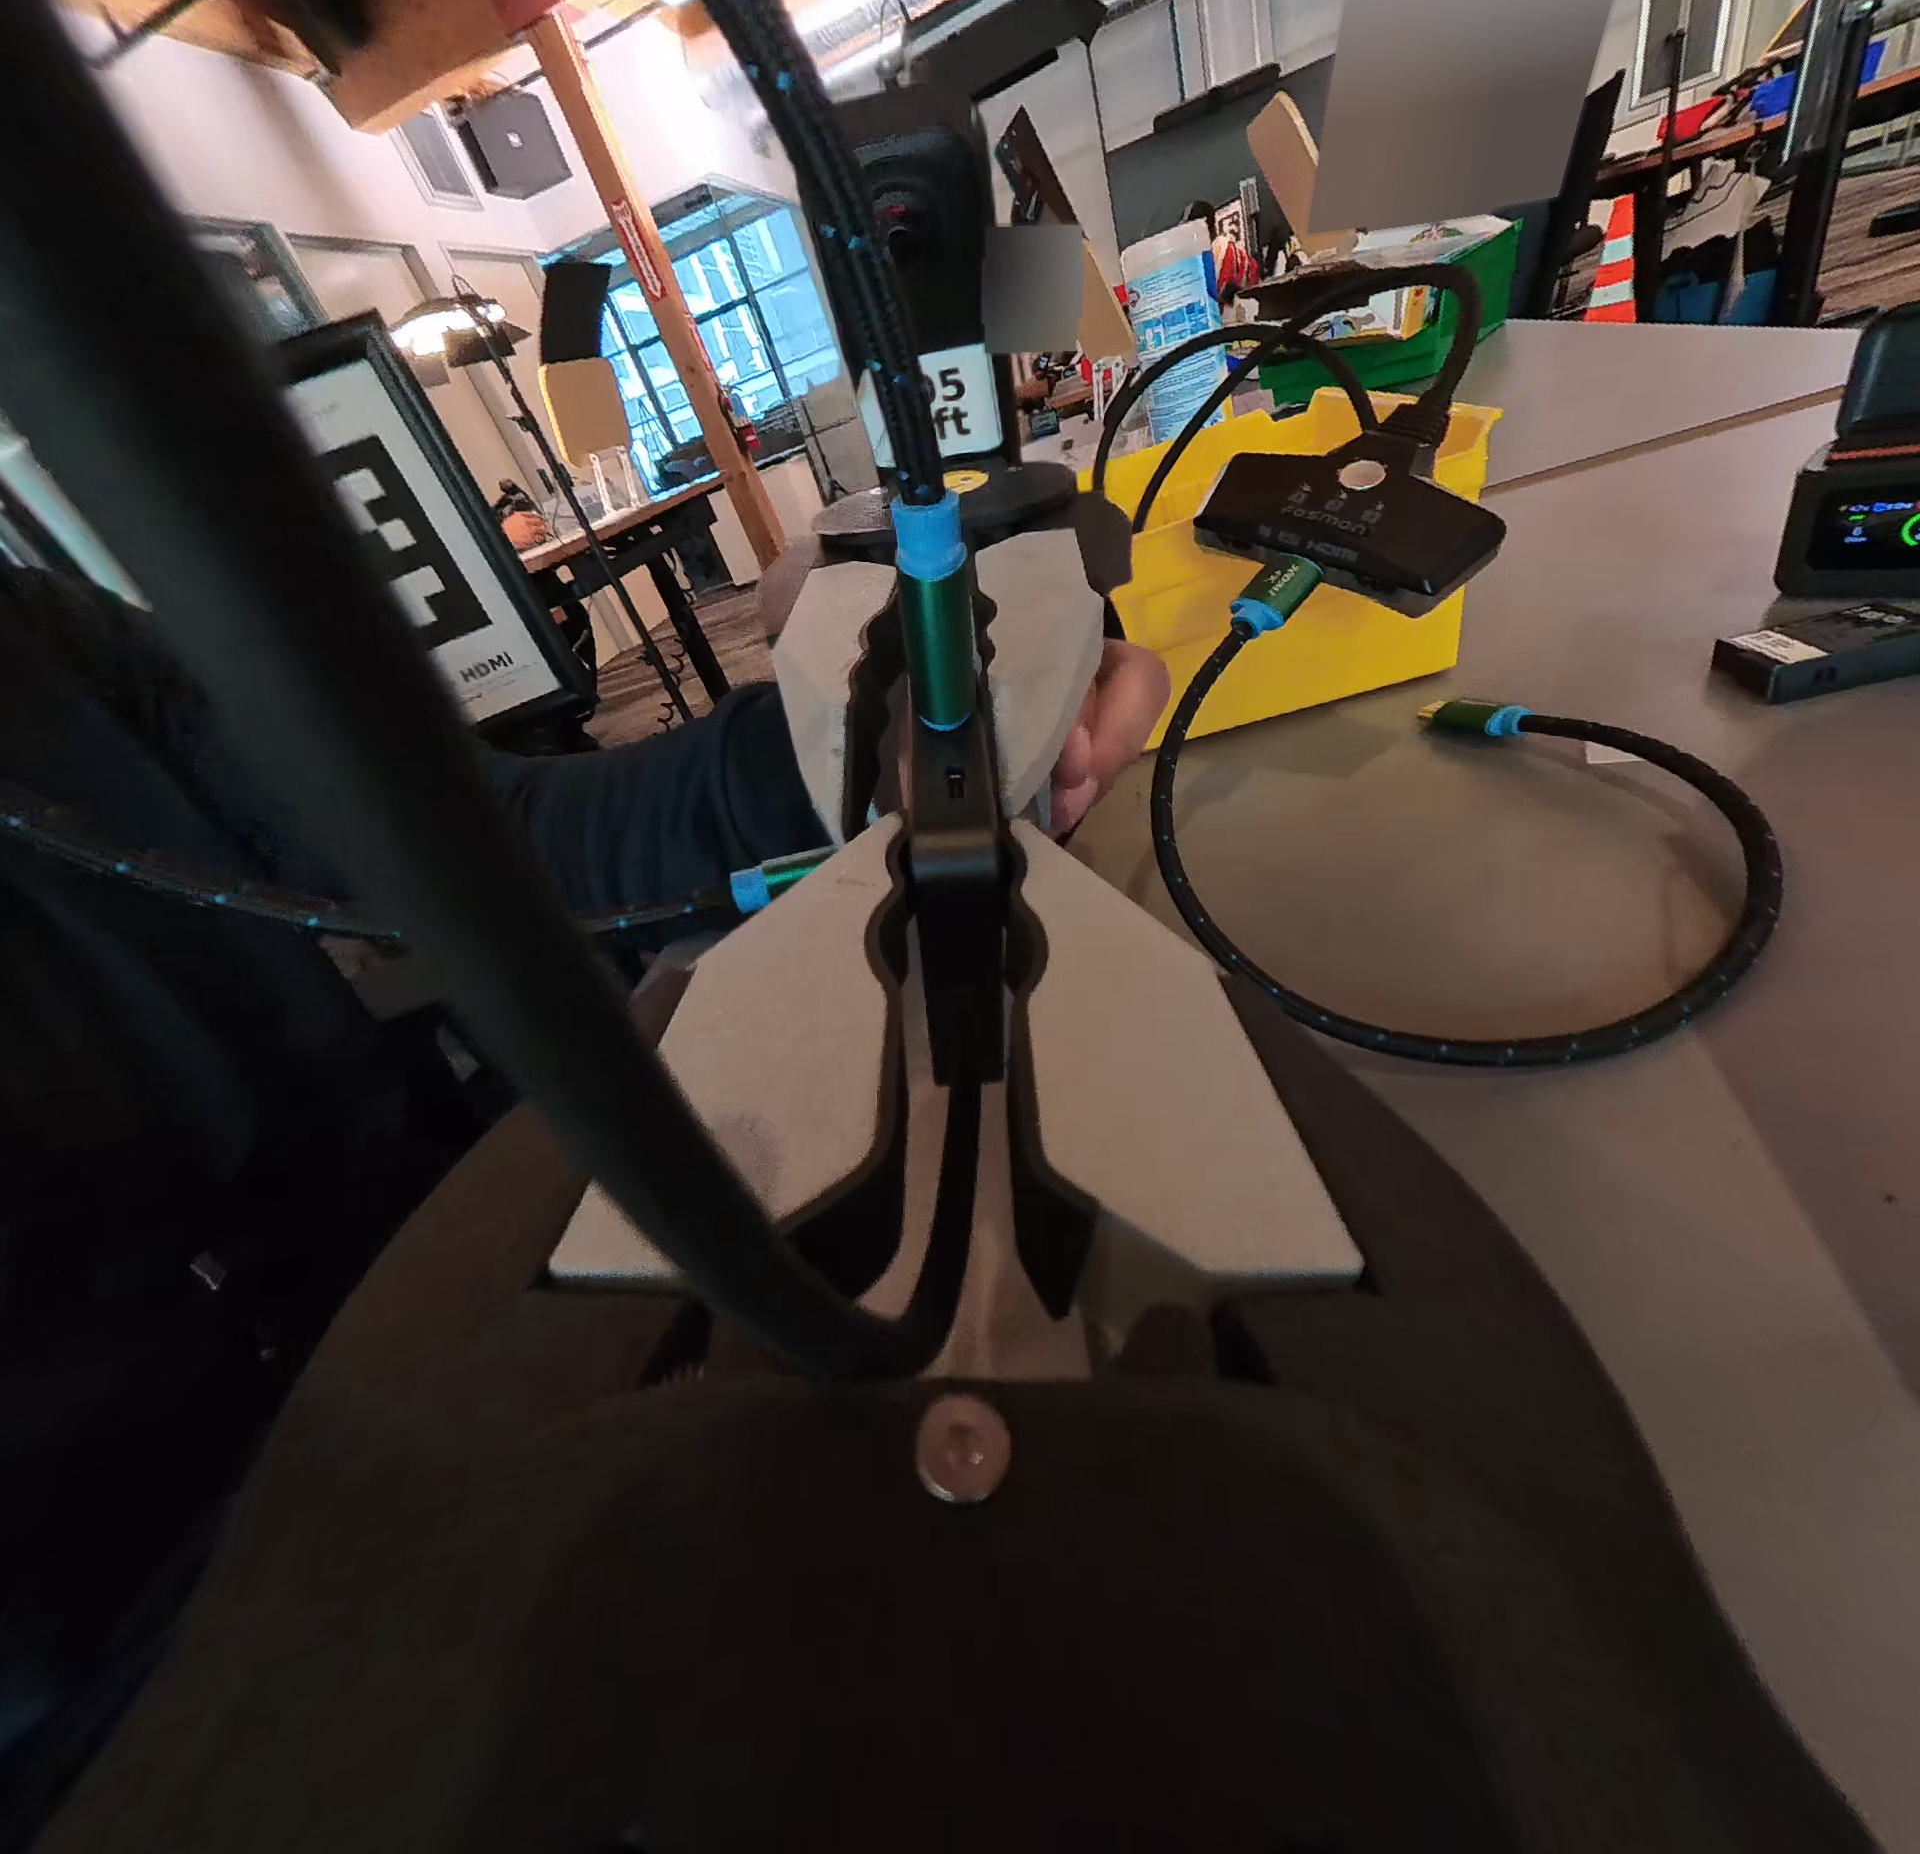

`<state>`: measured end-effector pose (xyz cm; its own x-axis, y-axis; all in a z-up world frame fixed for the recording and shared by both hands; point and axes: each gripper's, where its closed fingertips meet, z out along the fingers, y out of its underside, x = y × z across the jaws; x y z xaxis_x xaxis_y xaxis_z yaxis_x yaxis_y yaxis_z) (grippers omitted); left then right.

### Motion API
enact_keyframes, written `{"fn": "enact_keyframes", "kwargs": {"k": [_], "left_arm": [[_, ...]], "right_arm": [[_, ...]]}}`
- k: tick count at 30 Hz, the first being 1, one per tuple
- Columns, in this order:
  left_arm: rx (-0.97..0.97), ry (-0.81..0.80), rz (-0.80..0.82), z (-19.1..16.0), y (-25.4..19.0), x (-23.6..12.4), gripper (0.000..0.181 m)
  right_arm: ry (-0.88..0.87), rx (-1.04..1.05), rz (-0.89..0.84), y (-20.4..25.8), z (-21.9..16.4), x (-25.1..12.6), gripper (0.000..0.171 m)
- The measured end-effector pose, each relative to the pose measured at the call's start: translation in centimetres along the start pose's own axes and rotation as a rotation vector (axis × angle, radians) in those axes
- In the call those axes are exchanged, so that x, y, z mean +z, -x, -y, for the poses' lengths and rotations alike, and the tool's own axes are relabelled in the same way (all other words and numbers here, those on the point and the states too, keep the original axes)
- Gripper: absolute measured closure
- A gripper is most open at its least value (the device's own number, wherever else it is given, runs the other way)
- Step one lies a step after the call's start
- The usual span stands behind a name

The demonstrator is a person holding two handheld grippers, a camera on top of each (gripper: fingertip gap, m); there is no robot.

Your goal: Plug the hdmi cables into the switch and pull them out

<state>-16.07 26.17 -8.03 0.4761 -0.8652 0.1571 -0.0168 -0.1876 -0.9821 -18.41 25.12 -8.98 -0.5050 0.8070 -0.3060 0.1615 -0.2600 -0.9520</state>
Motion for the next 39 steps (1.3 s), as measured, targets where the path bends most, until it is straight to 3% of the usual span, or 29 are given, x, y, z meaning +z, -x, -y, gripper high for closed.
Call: {"fn": "enact_keyframes", "kwargs": {"k": [14,18,23,24,26,32,36,39], "left_arm": [[-0.047,-0.033,-0.010,0.2,0.1,-0.3,0.170],[-0.117,-0.023,-0.024,-0.1,0.4,-0.5,0.152],[-0.112,0.056,-0.027,-1.5,0.3,-0.2,0.143],[-0.090,0.091,-0.019,-2.1,0.3,0.1,0.145],[-0.008,0.105,0.003,-2.2,0.3,0.5,0.170],[0.065,0.138,0.071,-2.6,1.0,0.9,0.170],[0.005,0.147,0.022,-3.1,0.5,1.3,0.166],[0.091,0.195,0.063,-3.8,0.8,1.6,0.169]], "right_arm": [[0.031,-0.038,-0.041,0.3,-0.2,-0.3,0.160],[0.021,-0.050,-0.034,0.5,0.0,-0.2,0.160],[-0.045,-0.047,-0.029,0.5,1.1,-0.8,0.160],[-0.065,-0.042,-0.025,0.6,1.4,-1.0,0.160],[-0.076,-0.039,-0.042,0.3,1.6,-1.3,0.160],[-0.081,-0.005,-0.029,0.3,1.7,-1.5,0.155],[0.024,-0.073,-0.077,0.2,0.0,-0.4,0.157],[0.031,-0.080,-0.085,0.3,-0.2,0.1,0.155]]}}
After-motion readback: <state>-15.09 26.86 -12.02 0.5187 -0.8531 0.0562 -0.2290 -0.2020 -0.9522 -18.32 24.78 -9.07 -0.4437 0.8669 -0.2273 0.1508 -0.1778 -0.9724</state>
